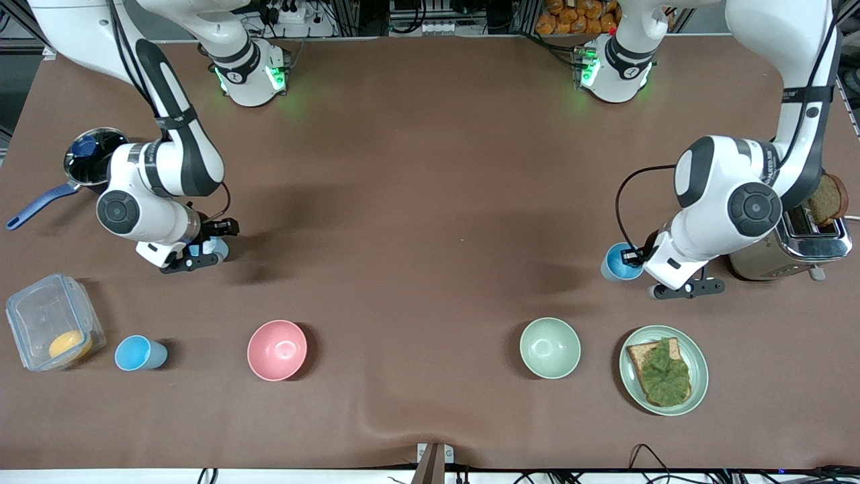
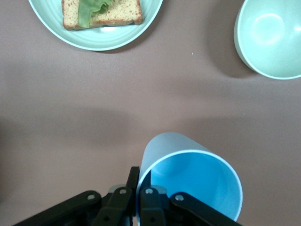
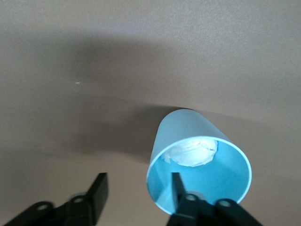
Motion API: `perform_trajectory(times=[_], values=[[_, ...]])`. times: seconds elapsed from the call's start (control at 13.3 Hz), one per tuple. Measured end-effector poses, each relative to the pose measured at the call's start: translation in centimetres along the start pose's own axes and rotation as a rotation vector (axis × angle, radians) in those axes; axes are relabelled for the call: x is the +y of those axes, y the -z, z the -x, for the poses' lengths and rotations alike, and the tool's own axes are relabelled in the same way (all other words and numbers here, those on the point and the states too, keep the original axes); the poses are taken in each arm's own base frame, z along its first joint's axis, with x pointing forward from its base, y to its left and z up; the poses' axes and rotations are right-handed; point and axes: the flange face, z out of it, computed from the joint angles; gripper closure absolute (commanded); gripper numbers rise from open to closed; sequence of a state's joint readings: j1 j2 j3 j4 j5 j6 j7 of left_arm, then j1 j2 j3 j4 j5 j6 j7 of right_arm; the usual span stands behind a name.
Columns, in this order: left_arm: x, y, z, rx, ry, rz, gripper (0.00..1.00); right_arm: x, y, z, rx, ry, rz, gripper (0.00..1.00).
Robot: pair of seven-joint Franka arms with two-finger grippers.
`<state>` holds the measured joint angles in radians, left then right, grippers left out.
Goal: Stack blue cups with both arms
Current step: 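Carry the blue cup with the right gripper to the table center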
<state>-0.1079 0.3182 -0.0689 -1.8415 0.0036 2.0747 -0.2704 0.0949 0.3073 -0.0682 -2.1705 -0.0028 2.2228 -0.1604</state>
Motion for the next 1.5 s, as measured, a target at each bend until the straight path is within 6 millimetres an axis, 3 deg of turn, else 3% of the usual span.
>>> perform_trajectory(times=[0.3,0.6,0.82,0.97,1.2,1.35,1.5], values=[[-1.1,1.4,-0.4,0.011,0.001,0.003,1.00,0.1,0.4,-0.2,-0.011,0.002,-0.001,1.00],[-0.6,6.6,0.5,0.013,-0.012,0.001,1.00,-0.1,3.3,-1.6,-0.029,0.009,0.002,1.00],[-0.2,8.6,0.8,0.015,-0.022,0.001,1.00,-2.7,5.5,-2.6,-0.066,0.008,0.008,1.00],[0.1,9.2,0.8,0.012,-0.032,0.001,1.00,-7.9,7.0,-3.4,-0.056,-0.037,0.017,1.00],[0.7,8.6,0.8,0.002,-0.044,-0.001,1.00,-19.8,7.9,-3.9,-0.038,-0.128,-0.042,1.00],[1.5,8.1,0.9,-0.008,-0.057,-0.002,1.00,-27.0,7.7,-4.4,-0.027,-0.191,-0.046,1.00],[2.1,7.3,0.8,-0.020,-0.066,-0.003,1.00,-32.9,6.8,-5.0,-0.011,-0.247,-0.049,1.00]])
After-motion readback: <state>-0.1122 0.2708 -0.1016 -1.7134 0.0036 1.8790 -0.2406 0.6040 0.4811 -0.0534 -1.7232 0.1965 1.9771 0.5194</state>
